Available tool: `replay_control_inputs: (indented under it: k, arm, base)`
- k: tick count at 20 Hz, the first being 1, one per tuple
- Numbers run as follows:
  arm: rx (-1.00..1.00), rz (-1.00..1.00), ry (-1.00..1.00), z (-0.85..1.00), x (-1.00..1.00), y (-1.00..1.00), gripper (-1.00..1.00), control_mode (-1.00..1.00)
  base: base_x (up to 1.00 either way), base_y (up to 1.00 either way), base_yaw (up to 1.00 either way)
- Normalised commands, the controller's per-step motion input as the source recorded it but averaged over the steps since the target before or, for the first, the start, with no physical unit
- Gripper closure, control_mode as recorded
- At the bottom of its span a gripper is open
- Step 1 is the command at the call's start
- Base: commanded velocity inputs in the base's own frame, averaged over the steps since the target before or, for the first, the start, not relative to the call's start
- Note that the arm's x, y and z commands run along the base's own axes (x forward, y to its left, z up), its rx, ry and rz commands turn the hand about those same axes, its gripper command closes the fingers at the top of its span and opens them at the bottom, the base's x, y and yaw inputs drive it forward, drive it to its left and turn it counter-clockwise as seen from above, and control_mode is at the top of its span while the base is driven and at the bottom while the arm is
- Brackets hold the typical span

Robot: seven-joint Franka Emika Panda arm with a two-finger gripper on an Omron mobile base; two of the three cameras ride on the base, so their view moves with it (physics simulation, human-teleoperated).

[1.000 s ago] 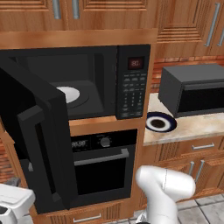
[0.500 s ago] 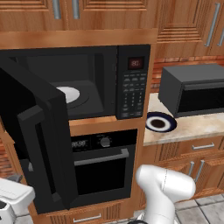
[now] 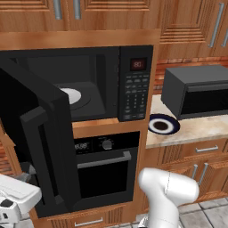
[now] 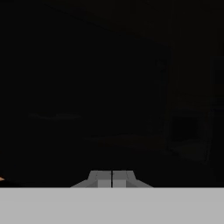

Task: Pick the sweet potato from the counter and place it in the microwave. Then turn on the microwave.

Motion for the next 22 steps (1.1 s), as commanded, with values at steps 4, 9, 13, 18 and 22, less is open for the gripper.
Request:
replay_control_inputs:
  k: [4,9,13,18,22]
  arm:
    - [0.00,0.00,0.00,-0.03,0.13,-0.34,1.00,-1.00]
    - [0.00,0.00,0.00,-0.02,0.11,-0.33,1.00,-1.00]
    - [0.00,0.00,0.00,0.00,0.13,-0.33,1.00,-1.00]
    - [0.00,0.01,0.00,0.00,0.23,-0.28,1.00,-1.00]
    - [0.00,0.04,0.00,0.00,0.38,-0.32,1.00,-1.00]
  base:
    - [0.00,0.00,0.00]
    - [0.00,0.00,0.00]
    - [0.00,0.00,0.00]
    - [0.00,0.00,0.00]
    - [0.00,0.00,0.00]
